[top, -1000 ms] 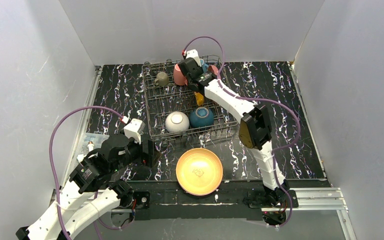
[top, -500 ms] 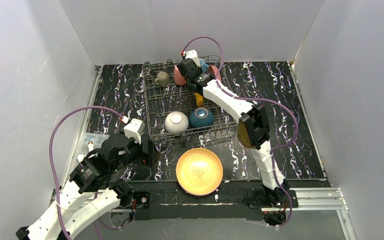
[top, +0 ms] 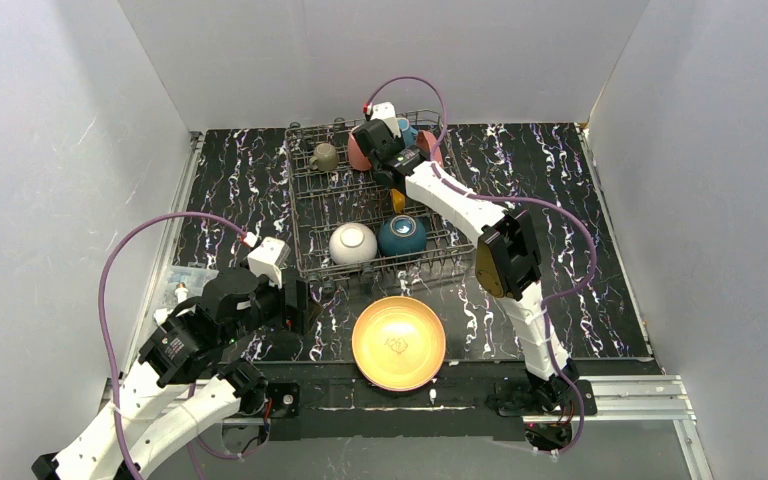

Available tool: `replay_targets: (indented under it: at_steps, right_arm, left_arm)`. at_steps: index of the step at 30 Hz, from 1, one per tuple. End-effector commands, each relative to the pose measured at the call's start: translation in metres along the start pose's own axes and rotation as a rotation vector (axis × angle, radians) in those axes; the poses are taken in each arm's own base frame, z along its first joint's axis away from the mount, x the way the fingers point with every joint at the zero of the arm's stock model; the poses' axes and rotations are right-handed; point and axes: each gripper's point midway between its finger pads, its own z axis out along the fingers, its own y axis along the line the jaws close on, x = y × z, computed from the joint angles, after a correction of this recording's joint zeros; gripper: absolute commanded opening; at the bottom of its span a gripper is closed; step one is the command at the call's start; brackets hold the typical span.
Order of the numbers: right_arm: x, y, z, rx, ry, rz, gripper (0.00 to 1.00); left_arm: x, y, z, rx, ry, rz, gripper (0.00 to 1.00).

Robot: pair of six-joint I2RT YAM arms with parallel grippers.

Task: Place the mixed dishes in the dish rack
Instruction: Insert the plate into the dish rack.

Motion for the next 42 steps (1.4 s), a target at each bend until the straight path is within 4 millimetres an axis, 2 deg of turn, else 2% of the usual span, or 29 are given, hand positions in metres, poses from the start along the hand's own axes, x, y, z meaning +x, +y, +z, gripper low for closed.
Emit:
replay_targets:
  at_steps: [1,5,16,22,34,42]
  right_arm:
    - [0.017,0.012,-0.010,-0.040,0.057,0.058,0.40]
    - [0.009,0.011,-0.013,-0.041,0.040,0.069,0.49]
    - [-0.008,0.006,-0.025,-0.050,0.006,0.096,0.58]
    - [-0.023,-0.001,-0.036,-0.054,-0.022,0.117,0.60]
    - [-0.039,-0.010,-0.054,-0.067,-0.051,0.140,0.63]
    - [-0.044,-0.008,-0.073,-0.124,-0.057,0.159,0.71]
  left_arm:
    - [0.000,0.004,0.000,-0.017,-0.004,0.011,0.93]
    - [0.000,0.004,0.000,-0.018,-0.006,0.009,0.93]
    - [0.000,0.005,0.000,-0.021,-0.007,0.008,0.94]
    - [0.000,0.005,0.000,-0.020,-0.007,0.009,0.94]
    - [0.000,0.005,-0.001,-0.023,-0.008,0.007,0.94]
    - [0.000,0.006,-0.001,-0.024,-0.010,0.007,0.95]
